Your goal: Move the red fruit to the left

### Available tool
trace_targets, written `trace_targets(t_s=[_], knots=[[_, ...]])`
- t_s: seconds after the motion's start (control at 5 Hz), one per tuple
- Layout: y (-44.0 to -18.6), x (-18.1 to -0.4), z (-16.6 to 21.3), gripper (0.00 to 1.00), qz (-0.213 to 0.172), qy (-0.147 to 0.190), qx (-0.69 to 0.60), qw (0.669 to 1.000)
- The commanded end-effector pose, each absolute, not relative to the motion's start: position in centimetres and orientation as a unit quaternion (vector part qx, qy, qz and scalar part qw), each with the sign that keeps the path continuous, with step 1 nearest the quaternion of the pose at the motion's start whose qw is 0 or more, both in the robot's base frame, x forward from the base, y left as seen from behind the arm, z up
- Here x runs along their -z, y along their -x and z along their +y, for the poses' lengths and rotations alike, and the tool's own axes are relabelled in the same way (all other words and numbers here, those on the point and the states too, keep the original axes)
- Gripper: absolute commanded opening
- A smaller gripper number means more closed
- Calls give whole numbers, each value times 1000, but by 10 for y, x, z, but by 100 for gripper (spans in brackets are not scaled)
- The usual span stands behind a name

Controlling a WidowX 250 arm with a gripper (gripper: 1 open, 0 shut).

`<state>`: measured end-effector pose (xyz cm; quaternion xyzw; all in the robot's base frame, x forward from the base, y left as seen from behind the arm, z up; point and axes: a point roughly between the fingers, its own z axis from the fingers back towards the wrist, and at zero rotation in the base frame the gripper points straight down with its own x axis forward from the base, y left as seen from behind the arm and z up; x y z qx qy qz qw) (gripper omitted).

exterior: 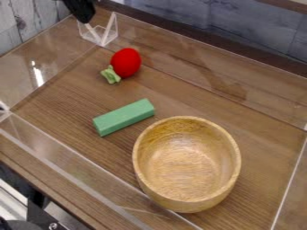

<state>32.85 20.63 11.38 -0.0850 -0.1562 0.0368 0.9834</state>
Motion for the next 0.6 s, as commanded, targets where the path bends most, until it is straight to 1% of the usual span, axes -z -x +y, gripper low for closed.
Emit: trace_targets(t_s=[0.0,0.4], knots=[[-332,-138,212,0,-189,62,-33,979],[-330,-137,211,0,-192,60,-28,979]])
